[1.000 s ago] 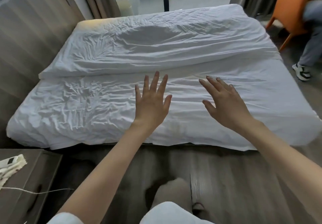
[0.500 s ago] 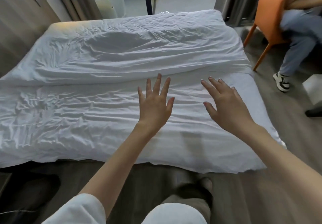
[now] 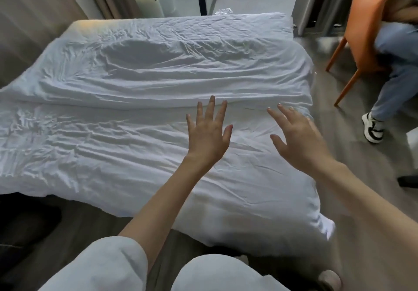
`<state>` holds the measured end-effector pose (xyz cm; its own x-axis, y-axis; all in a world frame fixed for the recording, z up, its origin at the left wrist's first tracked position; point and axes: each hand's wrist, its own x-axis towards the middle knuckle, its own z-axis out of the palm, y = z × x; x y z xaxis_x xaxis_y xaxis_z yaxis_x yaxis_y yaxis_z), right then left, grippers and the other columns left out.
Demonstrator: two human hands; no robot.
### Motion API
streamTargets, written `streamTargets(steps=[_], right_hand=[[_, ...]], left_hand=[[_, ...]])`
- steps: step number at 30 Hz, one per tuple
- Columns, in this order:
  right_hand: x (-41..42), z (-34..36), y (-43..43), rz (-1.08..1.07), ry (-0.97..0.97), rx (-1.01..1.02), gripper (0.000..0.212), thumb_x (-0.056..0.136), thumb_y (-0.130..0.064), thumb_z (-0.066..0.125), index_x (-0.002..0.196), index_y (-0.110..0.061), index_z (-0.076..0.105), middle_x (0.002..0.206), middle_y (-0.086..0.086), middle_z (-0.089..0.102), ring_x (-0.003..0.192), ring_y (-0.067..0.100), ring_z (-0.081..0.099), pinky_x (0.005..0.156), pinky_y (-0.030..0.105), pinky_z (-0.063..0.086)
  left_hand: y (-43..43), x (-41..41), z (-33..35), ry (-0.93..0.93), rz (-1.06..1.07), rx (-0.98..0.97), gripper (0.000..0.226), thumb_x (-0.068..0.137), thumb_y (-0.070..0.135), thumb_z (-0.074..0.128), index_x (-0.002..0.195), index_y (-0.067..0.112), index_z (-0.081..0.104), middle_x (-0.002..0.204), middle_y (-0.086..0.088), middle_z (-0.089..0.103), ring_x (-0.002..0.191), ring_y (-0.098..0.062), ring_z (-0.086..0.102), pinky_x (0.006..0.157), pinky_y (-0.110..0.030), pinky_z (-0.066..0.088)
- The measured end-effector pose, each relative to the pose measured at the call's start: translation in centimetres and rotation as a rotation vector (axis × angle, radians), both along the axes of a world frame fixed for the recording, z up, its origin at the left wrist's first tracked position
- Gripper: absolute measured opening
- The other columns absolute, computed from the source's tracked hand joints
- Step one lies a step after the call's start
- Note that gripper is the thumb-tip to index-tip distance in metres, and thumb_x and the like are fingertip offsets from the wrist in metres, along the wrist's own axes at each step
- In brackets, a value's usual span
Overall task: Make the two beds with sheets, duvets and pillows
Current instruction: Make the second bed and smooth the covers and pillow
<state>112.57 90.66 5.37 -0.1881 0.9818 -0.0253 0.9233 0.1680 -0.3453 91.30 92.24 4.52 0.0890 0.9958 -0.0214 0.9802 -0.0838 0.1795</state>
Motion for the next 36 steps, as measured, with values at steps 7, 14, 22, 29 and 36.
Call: streamTargets(steps=[7, 14, 22, 29, 36], right_hand=[[14.4, -2.6, 4.3, 0.189, -0.067, -0.059, 0.062, 0.097, -0.029, 0.054, 0.152, -0.030, 0.026, 0.160, 0.002, 0.022, 0.146, 0.026, 0.021, 0.113, 0.056, 0.025], [26.7, -1.8, 9.1, 0.286, -0.080, -0.176, 0.063, 0.097, -0.027, 0.052, 0.152, -0.032, 0.023, 0.161, 0.000, 0.016, 0.146, 0.025, 0.015, 0.113, 0.056, 0.026], [33.0, -3.6, 16.5, 0.347, -0.028, -0.195, 0.062, 0.097, -0.029, 0.050, 0.152, -0.034, 0.022, 0.162, 0.000, 0.015, 0.147, 0.024, 0.015, 0.114, 0.054, 0.026], [36.6, -5.3, 27.8, 0.339, -0.083, -0.171, 0.063, 0.096, -0.025, 0.050, 0.152, -0.034, 0.022, 0.161, 0.000, 0.015, 0.147, 0.025, 0.014, 0.115, 0.056, 0.023], [35.4, -7.0, 41.2, 0.383, -0.102, -0.214, 0.065, 0.094, -0.026, 0.054, 0.152, -0.034, 0.023, 0.161, 0.000, 0.018, 0.145, 0.026, 0.018, 0.114, 0.052, 0.027]], left_hand=[[-1.5, 12.4, -2.1, -0.069, 0.309, -0.082, 0.062, 0.103, 0.047, 0.031, 0.155, 0.031, 0.003, 0.164, -0.004, -0.003, 0.150, -0.030, -0.005, 0.119, -0.053, 0.005], [-2.2, 23.3, -2.2, -0.092, 0.510, -0.138, 0.062, 0.102, 0.047, 0.031, 0.156, 0.031, 0.005, 0.164, -0.004, -0.004, 0.150, -0.030, -0.004, 0.120, -0.051, 0.008], [4.2, 30.7, -4.2, -0.117, 0.592, -0.128, 0.061, 0.103, 0.046, 0.030, 0.155, 0.032, 0.003, 0.164, -0.005, -0.003, 0.150, -0.030, -0.003, 0.119, -0.050, 0.009], [16.1, 34.2, -9.4, -0.257, 0.648, -0.205, 0.063, 0.102, 0.045, 0.033, 0.156, 0.029, 0.003, 0.163, -0.010, -0.001, 0.149, -0.033, 0.003, 0.118, -0.051, 0.019], [26.6, 35.0, -12.9, -0.609, 0.900, -0.231, 0.067, 0.099, 0.049, 0.040, 0.154, 0.039, 0.002, 0.162, -0.012, -0.003, 0.148, -0.031, 0.012, 0.110, -0.049, 0.031]])
